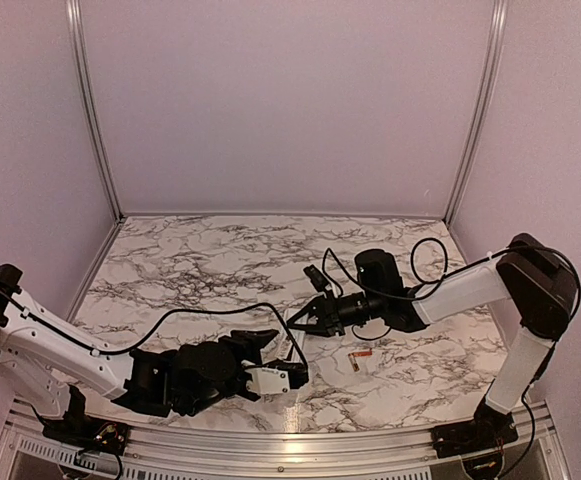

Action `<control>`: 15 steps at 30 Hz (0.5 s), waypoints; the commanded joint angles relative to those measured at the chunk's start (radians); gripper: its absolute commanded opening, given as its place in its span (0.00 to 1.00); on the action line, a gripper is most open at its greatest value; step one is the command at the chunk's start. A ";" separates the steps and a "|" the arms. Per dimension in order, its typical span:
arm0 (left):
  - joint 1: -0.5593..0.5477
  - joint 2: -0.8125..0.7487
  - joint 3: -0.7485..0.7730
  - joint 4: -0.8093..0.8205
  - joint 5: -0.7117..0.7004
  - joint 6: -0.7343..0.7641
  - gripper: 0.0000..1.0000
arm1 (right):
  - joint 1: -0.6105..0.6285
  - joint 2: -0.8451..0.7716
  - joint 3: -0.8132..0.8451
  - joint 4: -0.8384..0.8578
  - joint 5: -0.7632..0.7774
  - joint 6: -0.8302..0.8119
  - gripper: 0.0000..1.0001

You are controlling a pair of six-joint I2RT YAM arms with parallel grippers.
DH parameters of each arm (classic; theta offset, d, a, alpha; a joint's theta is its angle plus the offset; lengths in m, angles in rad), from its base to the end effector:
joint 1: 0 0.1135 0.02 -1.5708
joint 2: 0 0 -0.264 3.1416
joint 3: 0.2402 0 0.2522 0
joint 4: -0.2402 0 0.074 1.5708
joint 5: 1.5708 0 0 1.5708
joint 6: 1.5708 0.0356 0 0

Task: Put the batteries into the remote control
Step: Remove the battery cover from the remote control.

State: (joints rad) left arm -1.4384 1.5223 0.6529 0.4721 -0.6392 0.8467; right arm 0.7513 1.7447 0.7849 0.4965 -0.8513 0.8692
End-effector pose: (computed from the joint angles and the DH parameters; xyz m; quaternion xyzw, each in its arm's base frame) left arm 0.0614 -0.3002 0.1891 0.6469 0.4865 0.0970 0.5791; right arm 0.2321 0.2534 0.1637 -0.1711 0.7861 0.5891 0.0757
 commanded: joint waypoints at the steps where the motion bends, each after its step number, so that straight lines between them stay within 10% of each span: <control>1: 0.018 -0.016 -0.014 0.046 -0.104 0.004 0.61 | -0.012 0.007 -0.022 -0.045 -0.063 0.004 0.00; 15: 0.062 0.036 -0.028 -0.056 -0.143 -0.124 0.63 | -0.145 -0.005 -0.047 -0.040 -0.039 -0.004 0.00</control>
State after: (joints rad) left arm -1.3891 1.5337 0.6338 0.4515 -0.7650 0.7650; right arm 0.6460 1.7447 0.7410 0.4530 -0.8852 0.8680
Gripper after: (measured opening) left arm 0.622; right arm 0.196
